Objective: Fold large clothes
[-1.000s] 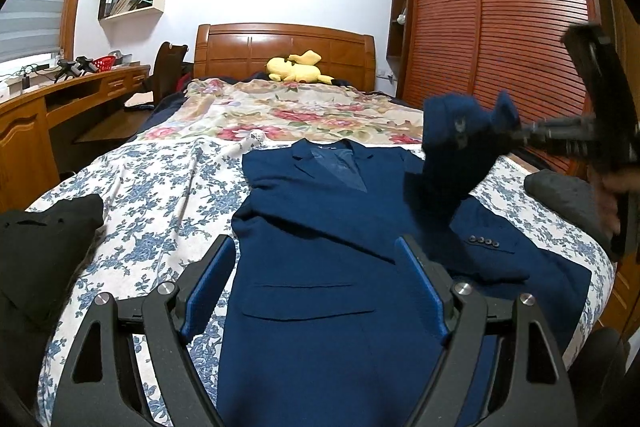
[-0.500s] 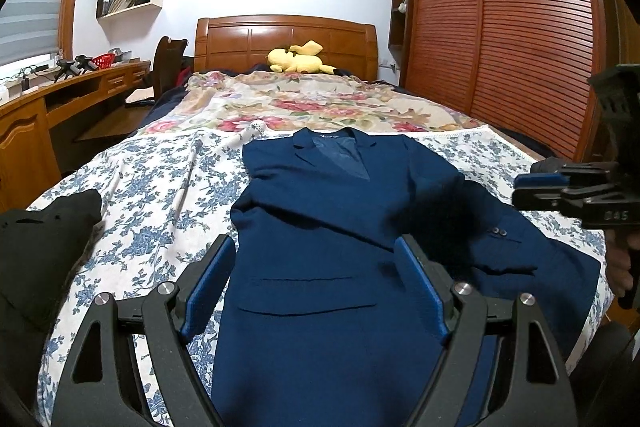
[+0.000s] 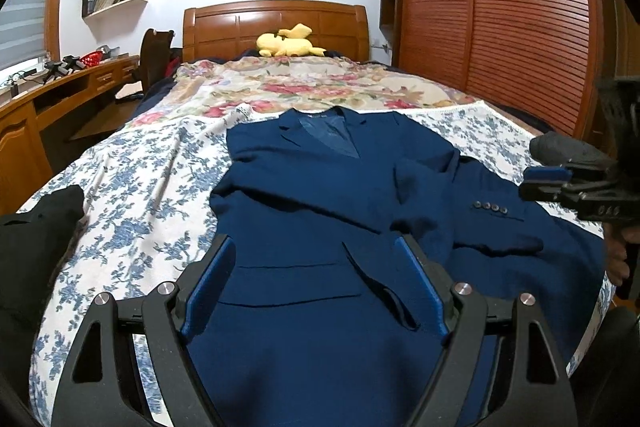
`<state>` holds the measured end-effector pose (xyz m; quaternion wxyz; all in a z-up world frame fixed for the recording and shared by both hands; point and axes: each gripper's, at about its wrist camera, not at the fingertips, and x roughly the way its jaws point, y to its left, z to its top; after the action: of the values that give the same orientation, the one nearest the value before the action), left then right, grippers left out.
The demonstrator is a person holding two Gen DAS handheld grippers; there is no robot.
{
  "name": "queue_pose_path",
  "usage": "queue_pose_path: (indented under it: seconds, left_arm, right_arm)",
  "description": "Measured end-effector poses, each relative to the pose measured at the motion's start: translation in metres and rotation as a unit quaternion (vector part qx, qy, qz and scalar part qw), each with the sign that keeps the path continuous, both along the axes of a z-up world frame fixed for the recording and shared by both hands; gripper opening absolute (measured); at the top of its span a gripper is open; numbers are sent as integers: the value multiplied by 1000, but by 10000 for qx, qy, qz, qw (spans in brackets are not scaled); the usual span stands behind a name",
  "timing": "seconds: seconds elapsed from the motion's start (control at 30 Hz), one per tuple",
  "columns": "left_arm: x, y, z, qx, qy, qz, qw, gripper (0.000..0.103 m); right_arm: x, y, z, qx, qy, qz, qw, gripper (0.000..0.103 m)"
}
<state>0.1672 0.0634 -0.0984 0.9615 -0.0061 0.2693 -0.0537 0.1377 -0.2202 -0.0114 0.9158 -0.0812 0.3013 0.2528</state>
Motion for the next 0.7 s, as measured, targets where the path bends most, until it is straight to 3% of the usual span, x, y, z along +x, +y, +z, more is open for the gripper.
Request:
queue_pose_path:
  seconds: [0.4, 0.57, 0.7]
  left_arm:
    - [20, -21, -15, 251, 301, -84, 9992, 82]
    - [32, -28, -24, 230, 525, -215, 9981, 62]
    - [46, -36, -27, 287, 691, -214, 9970, 59]
  right_arm:
    - [21, -8, -42, -49, 315, -302, 9990, 47]
    - [19, -17, -56, 203, 425, -318, 9984, 47]
    - [18, -23, -55, 419, 433, -317, 9977, 47]
